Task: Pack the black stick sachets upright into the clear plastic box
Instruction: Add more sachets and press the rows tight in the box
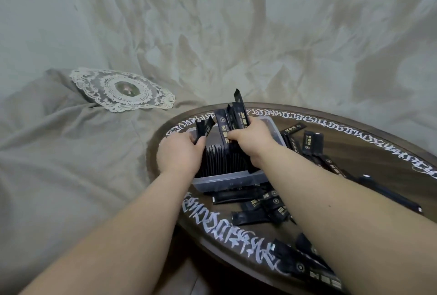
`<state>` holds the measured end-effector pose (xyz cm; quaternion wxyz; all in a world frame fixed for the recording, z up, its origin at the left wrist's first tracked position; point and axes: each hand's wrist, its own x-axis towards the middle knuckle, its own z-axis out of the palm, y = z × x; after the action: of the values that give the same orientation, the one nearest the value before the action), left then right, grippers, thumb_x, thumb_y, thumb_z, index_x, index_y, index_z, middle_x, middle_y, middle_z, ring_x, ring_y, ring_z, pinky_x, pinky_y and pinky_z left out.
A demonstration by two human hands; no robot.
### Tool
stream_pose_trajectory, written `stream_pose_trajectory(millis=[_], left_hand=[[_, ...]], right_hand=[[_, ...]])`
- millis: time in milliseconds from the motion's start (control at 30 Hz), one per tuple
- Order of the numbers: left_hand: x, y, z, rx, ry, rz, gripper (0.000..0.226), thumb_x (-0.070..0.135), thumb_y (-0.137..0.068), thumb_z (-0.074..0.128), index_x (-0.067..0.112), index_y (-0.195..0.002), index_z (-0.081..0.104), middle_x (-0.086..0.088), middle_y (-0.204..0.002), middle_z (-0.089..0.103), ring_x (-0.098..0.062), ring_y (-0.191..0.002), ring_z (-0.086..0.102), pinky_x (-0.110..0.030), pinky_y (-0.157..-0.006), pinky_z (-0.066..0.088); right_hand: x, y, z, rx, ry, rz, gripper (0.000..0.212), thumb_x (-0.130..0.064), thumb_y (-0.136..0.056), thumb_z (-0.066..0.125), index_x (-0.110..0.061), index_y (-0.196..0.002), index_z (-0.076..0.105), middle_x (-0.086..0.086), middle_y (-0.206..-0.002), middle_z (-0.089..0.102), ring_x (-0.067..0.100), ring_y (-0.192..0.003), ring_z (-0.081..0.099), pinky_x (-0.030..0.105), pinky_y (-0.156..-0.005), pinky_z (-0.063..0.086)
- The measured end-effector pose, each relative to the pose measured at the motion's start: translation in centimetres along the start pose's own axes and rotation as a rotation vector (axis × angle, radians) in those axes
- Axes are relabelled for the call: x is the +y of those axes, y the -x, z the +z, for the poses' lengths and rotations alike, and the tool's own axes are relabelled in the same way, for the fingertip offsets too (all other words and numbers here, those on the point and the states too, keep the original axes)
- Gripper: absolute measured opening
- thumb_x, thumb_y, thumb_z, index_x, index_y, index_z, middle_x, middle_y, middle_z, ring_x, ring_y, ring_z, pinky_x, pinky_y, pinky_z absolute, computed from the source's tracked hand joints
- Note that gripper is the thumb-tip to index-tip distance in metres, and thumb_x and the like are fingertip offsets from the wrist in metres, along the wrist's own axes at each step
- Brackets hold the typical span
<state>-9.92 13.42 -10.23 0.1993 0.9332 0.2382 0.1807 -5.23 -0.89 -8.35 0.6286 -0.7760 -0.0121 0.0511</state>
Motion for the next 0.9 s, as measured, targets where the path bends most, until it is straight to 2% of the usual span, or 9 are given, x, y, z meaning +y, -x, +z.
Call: stream_pose_trajectory(millis=[100,167,267,333,433,567,733,800,900], left_hand=[[-0.8,0.2,0.9,0.014,0.072,-0.052,0.036,0.053,-0.085,0.058,0.023,-0.068,0.067,-0.003,-0.108,0.06,-0.031,-0.106,0.055,-0.035,-0.085,0.045],[-1.3,0.4,1.2,-0.003,0.105,-0.054,0.036,0.05,-0.087,0.059,0.018,-0.075,0.071,0.0,-0.123,0.057,-0.025,-0.116,0.052,-0.032,-0.088,0.043],[-1.3,1.0,1.1,-0.025,0.128,-0.044,0.045,0.044,-0.089,0.06,0.013,-0.057,0.054,-0.002,-0.088,0.056,-0.026,-0.089,0.059,-0.029,-0.066,0.037],[-1.3,1.3,1.1,-0.014,0.147,-0.048,0.048,0.041,-0.087,0.062,0.016,-0.052,0.043,-0.002,-0.082,0.053,-0.024,-0.077,0.053,-0.027,-0.065,0.032],[-1.2,2.1,0.9,0.017,0.145,0.004,0.048,0.039,-0.085,0.065,0.019,-0.05,0.038,-0.001,-0.087,0.057,-0.023,-0.088,0.057,-0.027,-0.067,0.034],[-0.9,4.0,0.1,0.02,0.147,0.015,0.033,0.037,-0.085,0.066,0.017,-0.063,0.052,0.001,-0.122,0.058,-0.016,-0.11,0.055,-0.024,-0.082,0.037],[-1.0,6.9,-0.3,0.067,0.243,-0.032,0.023,0.036,-0.084,0.068,0.015,-0.077,0.06,0.005,-0.126,0.051,-0.01,-0.101,0.052,-0.02,-0.075,0.028],[-1.1,7.8,-0.3,0.083,0.263,-0.024,0.024,0.037,-0.084,0.068,0.014,-0.08,0.061,0.007,-0.126,0.048,-0.006,-0.093,0.046,-0.02,-0.077,0.028],[-1.1,8.6,-0.3,0.097,0.277,0.013,0.025,0.039,-0.083,0.07,0.015,-0.082,0.06,0.008,-0.122,0.046,-0.005,-0.094,0.045,-0.019,-0.079,0.029]], right_hand=[[-0.3,-0.5,0.0,0.003,-0.078,-0.013,0.021,-0.002,-0.076,0.067,-0.015,-0.092,0.062,0.011,-0.092,0.07,0.032,-0.084,0.067,0.048,-0.074,0.058],[-0.8,-0.4,0.0,0.008,-0.048,-0.073,0.023,-0.002,-0.077,0.066,-0.015,-0.095,0.062,0.01,-0.093,0.069,0.031,-0.086,0.067,0.046,-0.075,0.058],[-0.5,0.3,-0.4,0.004,0.033,-0.116,0.026,-0.001,-0.081,0.063,-0.012,-0.105,0.06,0.005,-0.09,0.067,0.021,-0.076,0.064,0.028,-0.06,0.055],[0.3,1.2,-0.7,0.002,0.078,-0.116,0.027,-0.001,-0.083,0.062,-0.012,-0.108,0.058,0.001,-0.087,0.065,0.014,-0.07,0.06,0.021,-0.054,0.048],[1.4,2.6,-1.0,0.028,0.113,-0.128,0.029,-0.005,-0.082,0.064,-0.015,-0.108,0.058,-0.002,-0.088,0.064,0.013,-0.075,0.058,0.017,-0.059,0.045],[1.8,4.4,-1.3,0.097,0.088,-0.171,0.029,-0.009,-0.081,0.065,-0.019,-0.108,0.058,-0.009,-0.086,0.064,0.01,-0.077,0.058,0.022,-0.066,0.046],[2.4,6.4,-1.5,0.128,0.049,-0.173,0.029,-0.009,-0.079,0.065,-0.018,-0.106,0.059,-0.009,-0.087,0.065,0.011,-0.079,0.06,0.027,-0.075,0.048],[2.8,6.9,-1.5,0.09,0.049,-0.143,0.031,-0.01,-0.079,0.067,-0.018,-0.107,0.058,-0.006,-0.091,0.066,0.013,-0.084,0.062,0.028,-0.078,0.05],[3.7,7.5,-1.3,0.023,0.104,-0.102,0.031,-0.012,-0.079,0.069,-0.018,-0.107,0.057,-0.003,-0.092,0.067,0.016,-0.085,0.063,0.03,-0.078,0.052]])
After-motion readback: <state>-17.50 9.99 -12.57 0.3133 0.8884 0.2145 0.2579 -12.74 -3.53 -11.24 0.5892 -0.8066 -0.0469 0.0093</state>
